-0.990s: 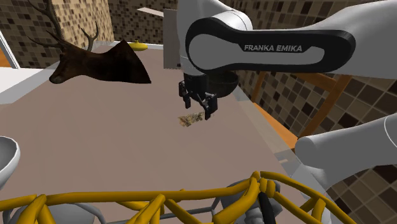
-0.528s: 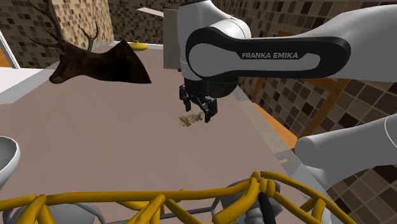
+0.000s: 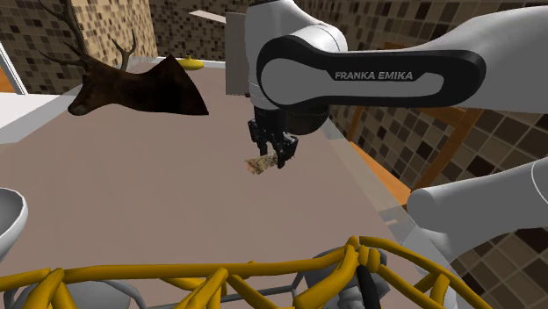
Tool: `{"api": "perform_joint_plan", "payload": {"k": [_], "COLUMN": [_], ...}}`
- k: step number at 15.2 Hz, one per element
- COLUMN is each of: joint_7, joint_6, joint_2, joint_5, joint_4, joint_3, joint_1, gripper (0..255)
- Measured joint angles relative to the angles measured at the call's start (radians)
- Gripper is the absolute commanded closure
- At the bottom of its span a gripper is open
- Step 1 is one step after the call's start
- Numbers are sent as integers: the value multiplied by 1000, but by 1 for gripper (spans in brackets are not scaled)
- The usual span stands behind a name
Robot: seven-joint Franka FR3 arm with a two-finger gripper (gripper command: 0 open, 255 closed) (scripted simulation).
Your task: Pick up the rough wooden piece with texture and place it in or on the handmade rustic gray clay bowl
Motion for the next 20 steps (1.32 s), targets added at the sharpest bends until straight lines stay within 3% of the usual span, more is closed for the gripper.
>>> {"api": "perform_joint_plan", "payload": {"k": [6,20], "joint_7": [-1,10], "joint_6": [-19,-193], "joint_2": [3,41], "joint_5": [-4,-47], "joint_4": [12,208], "joint_3": [-5,-32], "joint_1": [0,-28], "gripper": [255,255]}}
